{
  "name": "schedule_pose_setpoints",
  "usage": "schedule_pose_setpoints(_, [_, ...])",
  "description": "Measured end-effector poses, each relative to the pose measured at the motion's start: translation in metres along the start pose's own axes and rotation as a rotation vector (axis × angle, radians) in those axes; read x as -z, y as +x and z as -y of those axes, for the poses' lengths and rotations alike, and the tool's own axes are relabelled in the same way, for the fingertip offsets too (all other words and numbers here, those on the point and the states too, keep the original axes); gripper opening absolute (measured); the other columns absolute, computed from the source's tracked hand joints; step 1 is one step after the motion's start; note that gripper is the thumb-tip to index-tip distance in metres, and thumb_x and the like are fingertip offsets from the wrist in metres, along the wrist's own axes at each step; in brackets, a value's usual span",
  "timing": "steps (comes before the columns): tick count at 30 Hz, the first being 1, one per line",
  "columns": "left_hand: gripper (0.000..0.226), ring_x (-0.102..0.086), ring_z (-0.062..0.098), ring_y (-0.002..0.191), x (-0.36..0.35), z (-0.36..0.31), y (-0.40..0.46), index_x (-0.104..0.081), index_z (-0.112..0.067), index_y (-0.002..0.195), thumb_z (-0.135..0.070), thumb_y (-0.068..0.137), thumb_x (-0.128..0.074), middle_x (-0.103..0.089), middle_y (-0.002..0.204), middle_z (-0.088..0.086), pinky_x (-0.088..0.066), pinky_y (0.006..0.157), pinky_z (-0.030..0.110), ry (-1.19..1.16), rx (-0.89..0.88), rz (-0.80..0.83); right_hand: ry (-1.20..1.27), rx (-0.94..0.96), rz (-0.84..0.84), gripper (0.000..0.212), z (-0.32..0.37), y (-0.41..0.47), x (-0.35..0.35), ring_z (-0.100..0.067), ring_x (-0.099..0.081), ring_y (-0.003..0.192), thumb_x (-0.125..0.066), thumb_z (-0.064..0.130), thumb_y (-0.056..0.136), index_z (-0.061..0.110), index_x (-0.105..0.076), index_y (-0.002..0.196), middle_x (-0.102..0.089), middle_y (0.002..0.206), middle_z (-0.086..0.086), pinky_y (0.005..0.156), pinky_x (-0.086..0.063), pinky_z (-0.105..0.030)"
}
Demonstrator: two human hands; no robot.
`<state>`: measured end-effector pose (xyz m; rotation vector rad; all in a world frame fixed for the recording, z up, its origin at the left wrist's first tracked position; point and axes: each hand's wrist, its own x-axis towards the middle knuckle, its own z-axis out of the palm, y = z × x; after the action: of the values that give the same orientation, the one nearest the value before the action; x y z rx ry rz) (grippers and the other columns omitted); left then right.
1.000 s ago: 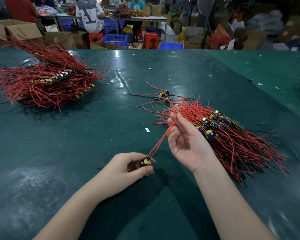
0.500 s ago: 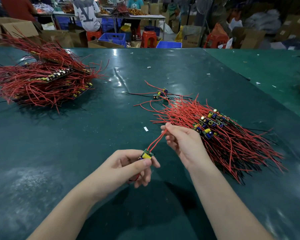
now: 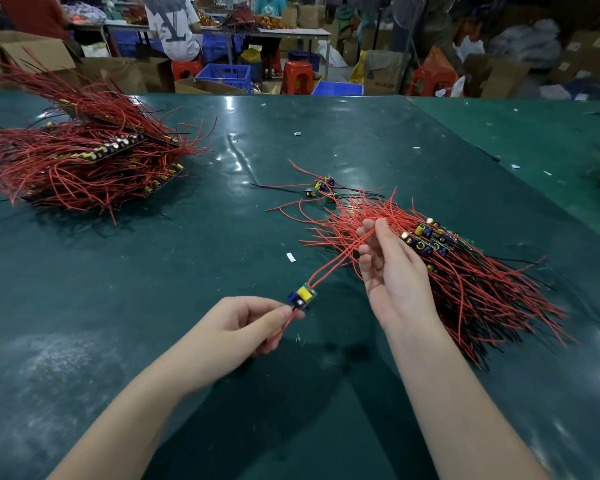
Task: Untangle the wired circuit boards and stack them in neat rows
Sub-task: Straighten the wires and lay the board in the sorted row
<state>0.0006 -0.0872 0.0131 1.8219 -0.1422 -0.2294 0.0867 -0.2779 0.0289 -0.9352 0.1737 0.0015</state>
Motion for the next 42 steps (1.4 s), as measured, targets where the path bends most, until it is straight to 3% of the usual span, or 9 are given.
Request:
schedule_pose_setpoints(3, [0.039,-0.035,0.008,0.056,-0.002,-0.002,-0.001,-0.076,-0.026,0.092,-0.053,0.092,-0.047,-0.039,0.059,-0.006,-0.032,0.053,0.017,0.02,-0.023,0.026,-0.007,0.006,-0.008,0.022,0.0,0.001,0.001,-0.002,-0.058,0.053,-0.06,0.024,0.095,0.015,-0.075,0.08,-0.071,0.076,0.004,0.049,-0.046,-0.011])
schedule_pose_setpoints(7, [0.038,-0.027,0.009,0.052,-0.002,-0.003,0.001,-0.073,-0.022,0.084,-0.042,0.098,-0.044,-0.027,0.057,-0.01,-0.029,0.051,0.014,-0.04,-0.098,0.005,-0.012,-0.051,0.005,0.019,0.001,0.003,0.003,-0.002,-0.058,0.052,-0.063,0.032,0.092,0.016,-0.074,0.088,-0.074,0.085,0.003,0.044,-0.043,-0.011])
schedule_pose_setpoints(12, [0.036,-0.024,0.005,0.049,-0.004,-0.002,0.002,-0.072,-0.021,0.088,-0.039,0.093,-0.042,-0.027,0.057,-0.011,-0.025,0.047,0.013,-0.079,-0.123,-0.067,-0.276,-0.358,0.304,0.072,-0.01,-0.006,-0.006,-0.005,-0.059,0.051,-0.076,0.056,0.053,0.011,-0.066,0.108,-0.074,0.1,-0.002,0.039,-0.039,-0.013])
schedule_pose_setpoints(14, [0.036,-0.026,0.004,0.049,-0.005,-0.001,0.002,-0.073,-0.023,0.088,-0.041,0.098,-0.044,-0.029,0.056,-0.012,-0.026,0.048,0.012,-0.068,-0.138,-0.088,-0.386,-0.411,0.45,0.065,-0.016,-0.013,-0.009,-0.005,-0.058,0.054,-0.076,0.054,0.057,0.011,-0.07,0.106,-0.072,0.097,-0.001,0.044,-0.042,-0.014])
schedule_pose_setpoints(18, [0.044,-0.024,0.007,0.051,-0.008,-0.003,0.001,-0.073,-0.022,0.084,-0.046,0.093,-0.037,-0.025,0.055,-0.012,-0.024,0.048,0.019,-0.037,-0.13,-0.135,-0.408,-0.383,0.581,0.034,-0.019,-0.02,-0.009,-0.004,-0.058,0.053,-0.072,0.036,0.071,0.009,-0.074,0.092,-0.067,0.065,0.004,0.055,-0.048,-0.014])
schedule_pose_setpoints(21, [0.048,-0.023,0.009,0.051,-0.007,-0.005,0.001,-0.072,-0.019,0.08,-0.05,0.096,-0.039,-0.024,0.056,-0.01,-0.023,0.047,0.02,-0.047,-0.12,-0.166,-0.335,-0.338,0.59,0.024,-0.017,-0.02,-0.008,-0.007,-0.065,0.06,-0.073,0.023,0.071,0.007,-0.077,0.089,-0.072,0.076,-0.004,0.059,-0.052,-0.016])
schedule_pose_setpoints(26, [0.028,-0.042,0.007,0.051,-0.005,-0.007,-0.001,-0.072,-0.017,0.08,-0.035,0.088,-0.053,-0.048,0.056,-0.005,-0.036,0.05,0.015,-0.145,-0.084,-0.117,-0.29,-0.274,0.667,0.021,-0.016,-0.023,-0.01,-0.014,-0.069,0.075,-0.073,0.014,0.073,0.011,-0.077,0.093,-0.075,0.094,-0.009,0.07,-0.054,-0.021])
schedule_pose_setpoints(31, [0.035,-0.042,0.01,0.05,-0.004,-0.009,-0.003,-0.075,-0.017,0.079,-0.044,0.083,-0.054,-0.05,0.056,-0.002,-0.036,0.048,0.014,-0.216,-0.024,-0.116,-0.32,-0.243,0.687,0.021,-0.013,-0.025,-0.01,-0.014,-0.069,0.075,-0.073,0.014,0.073,0.012,-0.078,0.092,-0.074,0.083,-0.007,0.071,-0.054,-0.022])
schedule_pose_setpoints(42, [0.022,-0.058,0.008,0.062,0.002,-0.007,-0.001,-0.072,-0.023,0.074,-0.035,0.089,-0.061,-0.061,0.063,-0.003,-0.046,0.058,0.018,-0.145,-0.027,-0.041,-0.399,-0.175,0.658,0.026,-0.015,-0.024,-0.01,-0.014,-0.069,0.079,-0.077,0.02,0.067,0.016,-0.078,0.092,-0.073,0.083,-0.006,0.074,-0.055,-0.023])
